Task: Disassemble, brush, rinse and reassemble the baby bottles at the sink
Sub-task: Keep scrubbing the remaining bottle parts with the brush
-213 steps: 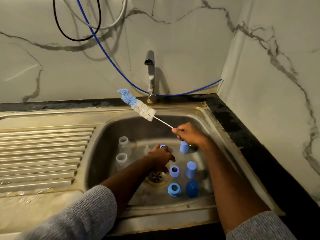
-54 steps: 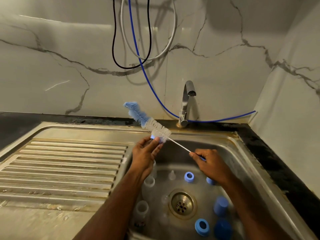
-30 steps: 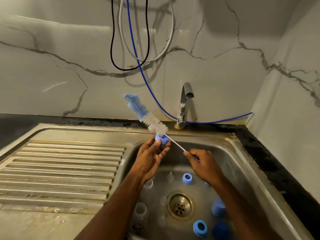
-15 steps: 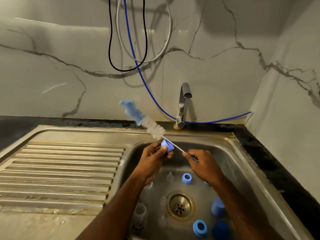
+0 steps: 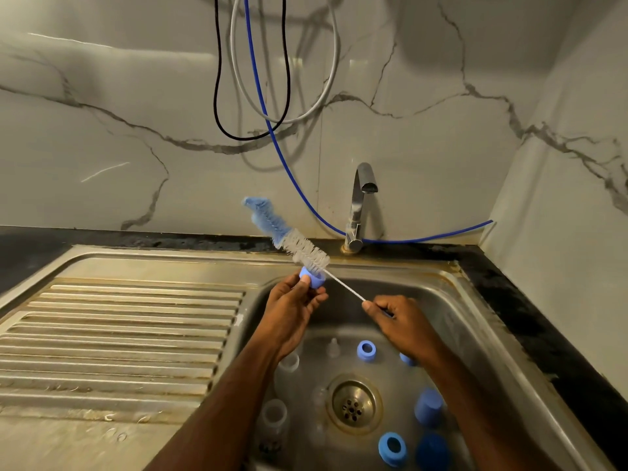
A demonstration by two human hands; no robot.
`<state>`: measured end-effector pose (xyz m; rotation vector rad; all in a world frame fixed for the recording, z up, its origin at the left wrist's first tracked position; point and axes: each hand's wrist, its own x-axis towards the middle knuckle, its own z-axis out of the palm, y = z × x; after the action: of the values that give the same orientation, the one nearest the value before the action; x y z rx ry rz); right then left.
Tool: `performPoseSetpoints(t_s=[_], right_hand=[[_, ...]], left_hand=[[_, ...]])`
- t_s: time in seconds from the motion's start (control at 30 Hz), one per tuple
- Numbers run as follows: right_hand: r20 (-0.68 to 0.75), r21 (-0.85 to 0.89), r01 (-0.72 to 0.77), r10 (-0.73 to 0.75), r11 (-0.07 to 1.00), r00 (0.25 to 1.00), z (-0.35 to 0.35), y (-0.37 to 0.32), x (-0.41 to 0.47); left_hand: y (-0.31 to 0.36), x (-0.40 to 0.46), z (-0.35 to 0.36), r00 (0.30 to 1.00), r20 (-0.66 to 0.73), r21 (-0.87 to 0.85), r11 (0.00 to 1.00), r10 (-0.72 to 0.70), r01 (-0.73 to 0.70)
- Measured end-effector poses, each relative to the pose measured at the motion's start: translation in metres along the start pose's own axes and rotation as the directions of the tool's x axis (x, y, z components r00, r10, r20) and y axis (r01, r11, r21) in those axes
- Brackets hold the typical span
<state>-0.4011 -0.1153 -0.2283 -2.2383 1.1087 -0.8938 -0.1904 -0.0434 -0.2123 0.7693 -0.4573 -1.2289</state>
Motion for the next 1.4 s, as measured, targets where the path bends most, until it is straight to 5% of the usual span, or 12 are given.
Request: performPoseSetpoints(t_s=[0.23,0.4,0.47,0.57,0.67,0.87,1.1,1.3,1.4], right_hand=[[0.096,0.034,-0.021,0.018,0.999,0.995,-0.004,-0.001,-0.001],[0.042,0.049,-0.037,0.035,0.998,0.998,0.005,-0.005,0.0],[0.007,0.042,-0.061,0.06,0.997,0.998,0.003,-0.003,0.002],[0.029,0.051,-0.074,0.073,0.996,0.997,-0.003,0.003,0.0],[0.094,0.071,-0.046,0.039,0.996,0.995,-0.006,0.002,-0.002],[-0.015,0.005,-0.013,0.013,1.0,1.0,0.0,-0.01,-0.001],[0.111,0.092,0.002,-0.012,0.996,0.994,-0.011,-0.004,0.001],[0.024,0.086,-0.042,0.04,0.995,0.999,0.003,-0.012,0.001],[0.102,0.147,-0.055,0.041,0.988,0.994,-0.008,-0.008,0.001]], left_hand=[[-0.001,0.007,-0.007,0.998,-0.03,-0.07,0.996,0.049,-0.051],[-0.012,0.005,-0.007,0.969,0.123,0.386,0.889,0.214,-0.246],[-0.012,0.004,-0.004,0.955,0.144,0.442,0.847,0.258,-0.295],[-0.004,0.001,0.0,0.988,0.037,0.122,0.98,0.153,-0.156],[0.001,0.001,-0.001,1.0,0.001,-0.117,0.993,0.022,-0.022],[0.004,-0.001,0.0,0.998,0.042,-0.126,0.991,-0.042,0.047],[0.008,0.002,-0.004,1.0,0.021,-0.21,0.978,0.018,-0.014],[0.002,-0.003,0.002,0.997,0.075,-0.072,0.997,0.013,-0.007],[0.01,-0.002,0.0,0.999,0.023,-0.181,0.983,0.047,-0.042]])
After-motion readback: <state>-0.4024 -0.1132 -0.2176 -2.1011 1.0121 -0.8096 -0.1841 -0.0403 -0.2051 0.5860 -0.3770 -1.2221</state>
